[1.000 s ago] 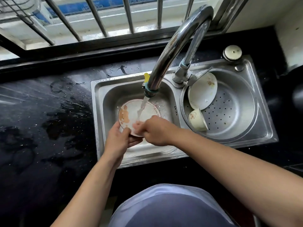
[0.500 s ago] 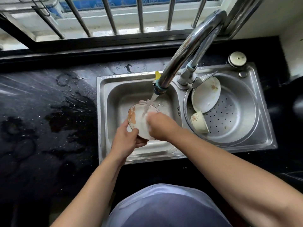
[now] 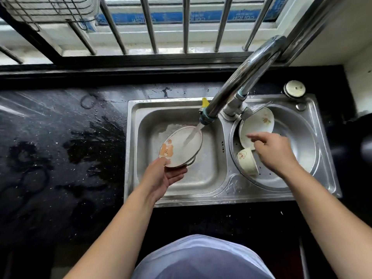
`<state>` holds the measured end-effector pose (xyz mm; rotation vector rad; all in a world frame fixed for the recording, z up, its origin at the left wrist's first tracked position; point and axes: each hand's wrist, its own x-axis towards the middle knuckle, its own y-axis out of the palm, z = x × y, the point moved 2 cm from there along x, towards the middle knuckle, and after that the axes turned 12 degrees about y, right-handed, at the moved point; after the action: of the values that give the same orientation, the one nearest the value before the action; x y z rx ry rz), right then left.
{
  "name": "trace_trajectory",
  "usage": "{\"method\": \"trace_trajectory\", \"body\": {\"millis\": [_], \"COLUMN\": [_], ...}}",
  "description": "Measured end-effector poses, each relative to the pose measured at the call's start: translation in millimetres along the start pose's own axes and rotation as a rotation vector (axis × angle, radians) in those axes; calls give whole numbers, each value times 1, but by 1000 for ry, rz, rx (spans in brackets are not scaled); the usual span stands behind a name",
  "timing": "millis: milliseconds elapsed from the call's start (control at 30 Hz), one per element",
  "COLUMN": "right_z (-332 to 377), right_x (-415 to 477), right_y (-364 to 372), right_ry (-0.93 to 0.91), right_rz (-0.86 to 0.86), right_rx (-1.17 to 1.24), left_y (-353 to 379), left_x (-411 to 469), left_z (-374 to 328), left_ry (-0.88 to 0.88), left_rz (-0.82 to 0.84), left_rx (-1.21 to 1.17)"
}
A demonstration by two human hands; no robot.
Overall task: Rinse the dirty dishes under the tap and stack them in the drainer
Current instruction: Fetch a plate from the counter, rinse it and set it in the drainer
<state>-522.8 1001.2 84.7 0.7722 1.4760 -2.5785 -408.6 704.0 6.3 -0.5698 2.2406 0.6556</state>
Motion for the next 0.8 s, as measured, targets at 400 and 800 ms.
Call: {"method": "trace_trajectory", "body": {"millis": [400,800], "right_z": [-10,15], "right_x": [101,96], "right_y": [-22,-26], "right_ry": [357,318], "right_rz": [142,88], "right_rx": [691,619], "left_y": [26,-5], "left_x": [9,-21], "left_z": [1,-30], "left_ry": [42,824], "left_rz": [-31,-148], "left_rx": [146,1167]}}
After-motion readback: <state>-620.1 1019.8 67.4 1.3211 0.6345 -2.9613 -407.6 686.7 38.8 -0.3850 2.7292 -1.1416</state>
